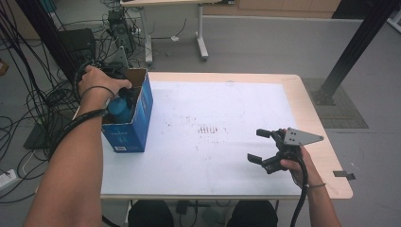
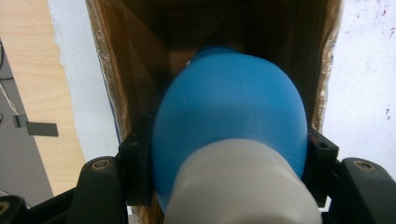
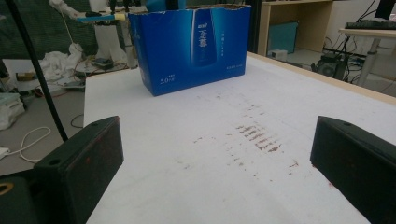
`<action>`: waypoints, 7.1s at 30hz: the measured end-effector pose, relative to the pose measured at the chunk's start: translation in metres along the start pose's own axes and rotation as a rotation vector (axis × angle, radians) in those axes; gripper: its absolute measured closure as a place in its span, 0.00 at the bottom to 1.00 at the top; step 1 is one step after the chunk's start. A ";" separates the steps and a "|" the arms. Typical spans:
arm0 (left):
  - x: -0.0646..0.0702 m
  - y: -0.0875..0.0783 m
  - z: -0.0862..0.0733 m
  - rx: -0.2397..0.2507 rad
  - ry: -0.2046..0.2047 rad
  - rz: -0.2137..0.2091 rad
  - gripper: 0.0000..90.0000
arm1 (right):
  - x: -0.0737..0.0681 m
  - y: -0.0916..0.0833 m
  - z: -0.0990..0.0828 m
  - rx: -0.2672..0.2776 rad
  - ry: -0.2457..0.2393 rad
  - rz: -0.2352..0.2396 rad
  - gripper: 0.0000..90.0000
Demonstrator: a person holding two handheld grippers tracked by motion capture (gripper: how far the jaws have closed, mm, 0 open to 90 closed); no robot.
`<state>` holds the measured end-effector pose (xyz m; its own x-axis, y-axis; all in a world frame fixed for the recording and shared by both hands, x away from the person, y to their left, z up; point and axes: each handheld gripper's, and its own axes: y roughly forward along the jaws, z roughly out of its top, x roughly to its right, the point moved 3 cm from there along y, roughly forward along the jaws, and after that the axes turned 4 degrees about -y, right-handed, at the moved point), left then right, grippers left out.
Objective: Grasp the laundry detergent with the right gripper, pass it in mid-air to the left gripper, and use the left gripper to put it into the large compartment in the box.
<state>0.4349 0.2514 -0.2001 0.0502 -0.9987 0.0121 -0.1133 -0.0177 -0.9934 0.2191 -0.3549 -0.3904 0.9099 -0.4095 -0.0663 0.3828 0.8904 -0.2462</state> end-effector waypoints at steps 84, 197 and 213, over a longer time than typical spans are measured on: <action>-0.002 0.025 0.004 -0.048 -0.021 -0.008 0.42 | 0.000 0.002 0.001 0.006 -0.002 0.003 0.03; -0.009 -0.023 -0.007 -0.009 -0.036 -0.068 0.30 | 0.003 0.011 -0.001 -0.005 0.005 0.018 0.03; 0.001 -0.055 -0.020 0.060 0.011 -0.046 0.16 | 0.003 0.011 0.001 -0.011 0.003 0.017 0.03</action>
<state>0.4213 0.2505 -0.1430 0.0426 -0.9974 0.0587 -0.0514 -0.0609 -0.9968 0.2258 -0.3463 -0.3924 0.9159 -0.3947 -0.0736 0.3652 0.8951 -0.2557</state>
